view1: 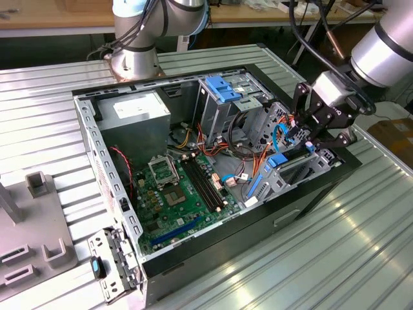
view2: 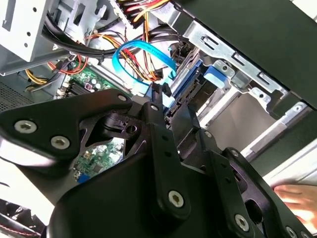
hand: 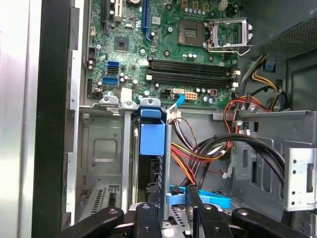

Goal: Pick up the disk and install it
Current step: 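Insert the first disk wire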

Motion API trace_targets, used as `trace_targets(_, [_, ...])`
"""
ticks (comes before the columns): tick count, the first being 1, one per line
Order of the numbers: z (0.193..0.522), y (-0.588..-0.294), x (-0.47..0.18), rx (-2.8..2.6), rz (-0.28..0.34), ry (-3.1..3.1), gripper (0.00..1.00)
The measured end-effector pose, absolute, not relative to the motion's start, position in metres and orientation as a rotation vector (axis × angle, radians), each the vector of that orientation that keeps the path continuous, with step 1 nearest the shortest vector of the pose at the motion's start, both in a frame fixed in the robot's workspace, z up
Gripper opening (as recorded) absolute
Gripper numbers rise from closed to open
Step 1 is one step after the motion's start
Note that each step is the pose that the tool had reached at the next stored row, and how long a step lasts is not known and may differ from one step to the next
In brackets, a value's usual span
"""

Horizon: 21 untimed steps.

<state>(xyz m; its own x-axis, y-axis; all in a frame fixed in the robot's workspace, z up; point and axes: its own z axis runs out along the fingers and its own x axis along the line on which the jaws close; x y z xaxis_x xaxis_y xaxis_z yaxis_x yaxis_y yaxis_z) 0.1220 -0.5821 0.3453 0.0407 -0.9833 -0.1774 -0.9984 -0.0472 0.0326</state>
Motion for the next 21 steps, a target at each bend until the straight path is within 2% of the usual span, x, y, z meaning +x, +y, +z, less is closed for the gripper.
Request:
trace_targets(9, [0.3447, -0.5821, 0.1221, -2.122, 0.349, 2.025, 0.35])
trace_targets(21, [0.3543, -0.5825, 0.1221, -2.12, 0.353, 2.022, 0.35])
